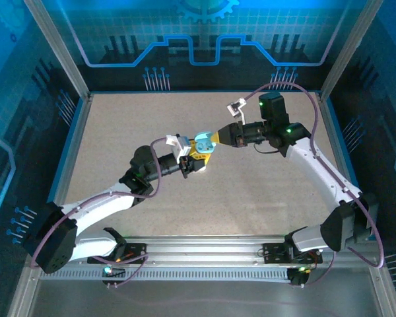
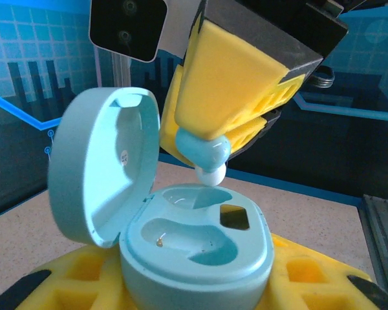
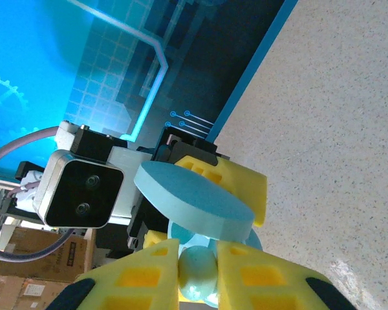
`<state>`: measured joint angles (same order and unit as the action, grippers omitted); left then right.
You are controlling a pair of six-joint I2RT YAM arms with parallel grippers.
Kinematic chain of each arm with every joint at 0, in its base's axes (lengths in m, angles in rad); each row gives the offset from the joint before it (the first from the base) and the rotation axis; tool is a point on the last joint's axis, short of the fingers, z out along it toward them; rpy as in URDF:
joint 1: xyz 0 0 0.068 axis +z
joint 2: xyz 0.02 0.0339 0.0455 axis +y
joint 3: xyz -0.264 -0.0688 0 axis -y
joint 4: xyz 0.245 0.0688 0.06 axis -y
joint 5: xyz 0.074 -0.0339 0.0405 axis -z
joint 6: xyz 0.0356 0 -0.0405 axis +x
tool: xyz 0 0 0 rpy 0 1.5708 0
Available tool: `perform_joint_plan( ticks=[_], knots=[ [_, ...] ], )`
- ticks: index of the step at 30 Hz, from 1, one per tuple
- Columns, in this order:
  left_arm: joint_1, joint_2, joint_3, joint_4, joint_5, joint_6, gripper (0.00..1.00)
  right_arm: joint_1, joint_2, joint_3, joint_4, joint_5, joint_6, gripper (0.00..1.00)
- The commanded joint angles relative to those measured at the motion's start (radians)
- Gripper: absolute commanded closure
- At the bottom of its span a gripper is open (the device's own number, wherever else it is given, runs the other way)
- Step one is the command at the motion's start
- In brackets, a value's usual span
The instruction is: Insert wireless bluetooth earbuds into charging case
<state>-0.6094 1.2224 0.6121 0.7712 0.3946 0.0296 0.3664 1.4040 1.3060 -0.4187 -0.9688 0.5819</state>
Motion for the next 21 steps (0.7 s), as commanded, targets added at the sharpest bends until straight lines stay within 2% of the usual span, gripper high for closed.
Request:
perform_joint_plan(
  ticks=[1,8,21],
  knots=[
    [-0.012,-0.001,0.006,0.045,0.039,0.026,0.63,0.015,-0.021,0.033,-0.003,0.019,-0.024,0.81],
    [-0.013,0.0,0.012,0.054,0.039,0.018,0.63,0.029,-0.01,0.029,-0.033,0.035,-0.04,0.8],
    [-0.014,0.002,0.012,0.023,-0.003,0.023,0.64,0.037,-0.04,0.021,0.021,0.066,0.002,0.81]
  ],
)
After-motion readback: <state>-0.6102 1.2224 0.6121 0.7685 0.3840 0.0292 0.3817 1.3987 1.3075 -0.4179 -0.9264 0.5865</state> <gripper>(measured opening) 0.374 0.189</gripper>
